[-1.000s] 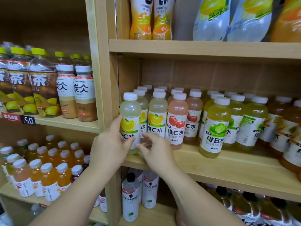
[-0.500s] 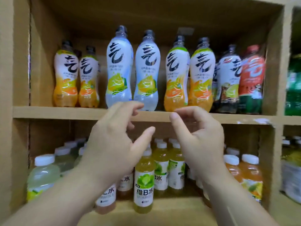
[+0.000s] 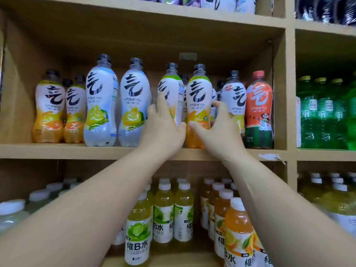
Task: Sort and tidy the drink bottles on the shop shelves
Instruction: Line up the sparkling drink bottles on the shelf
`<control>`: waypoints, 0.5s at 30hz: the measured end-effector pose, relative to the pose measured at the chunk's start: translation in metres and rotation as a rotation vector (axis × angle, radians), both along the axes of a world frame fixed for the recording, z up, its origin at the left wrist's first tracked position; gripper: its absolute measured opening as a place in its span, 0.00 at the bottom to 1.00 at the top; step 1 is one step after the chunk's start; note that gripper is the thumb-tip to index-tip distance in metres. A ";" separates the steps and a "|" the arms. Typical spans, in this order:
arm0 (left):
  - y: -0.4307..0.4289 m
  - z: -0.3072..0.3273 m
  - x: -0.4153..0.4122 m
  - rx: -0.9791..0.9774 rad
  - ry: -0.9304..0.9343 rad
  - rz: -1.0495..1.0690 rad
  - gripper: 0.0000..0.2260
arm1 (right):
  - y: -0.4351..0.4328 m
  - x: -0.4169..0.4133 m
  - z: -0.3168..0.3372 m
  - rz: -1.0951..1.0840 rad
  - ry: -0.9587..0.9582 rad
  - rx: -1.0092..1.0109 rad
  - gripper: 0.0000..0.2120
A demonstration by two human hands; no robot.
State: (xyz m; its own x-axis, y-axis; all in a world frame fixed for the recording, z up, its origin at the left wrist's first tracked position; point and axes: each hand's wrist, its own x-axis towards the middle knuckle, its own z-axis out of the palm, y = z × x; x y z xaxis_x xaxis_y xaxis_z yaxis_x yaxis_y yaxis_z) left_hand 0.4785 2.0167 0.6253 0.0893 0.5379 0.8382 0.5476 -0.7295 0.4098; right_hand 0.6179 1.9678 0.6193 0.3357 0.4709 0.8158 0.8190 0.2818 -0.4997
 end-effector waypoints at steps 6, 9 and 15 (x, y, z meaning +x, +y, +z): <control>0.001 -0.001 0.009 0.000 0.005 0.095 0.47 | 0.003 0.008 0.001 0.083 -0.026 0.008 0.39; -0.009 -0.002 0.009 0.028 -0.045 0.066 0.48 | 0.001 0.016 -0.005 0.163 0.025 0.103 0.39; -0.055 0.001 -0.023 0.289 -0.103 0.073 0.48 | -0.011 0.025 -0.015 0.356 0.179 0.287 0.37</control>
State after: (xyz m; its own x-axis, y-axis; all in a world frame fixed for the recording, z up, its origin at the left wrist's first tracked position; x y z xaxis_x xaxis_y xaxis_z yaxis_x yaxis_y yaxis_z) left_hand 0.4560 1.9613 0.6264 -0.0344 0.2778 0.9600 0.5691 -0.7842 0.2473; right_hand 0.6430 1.9565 0.6042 0.3413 0.3470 0.8736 0.5549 0.6758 -0.4852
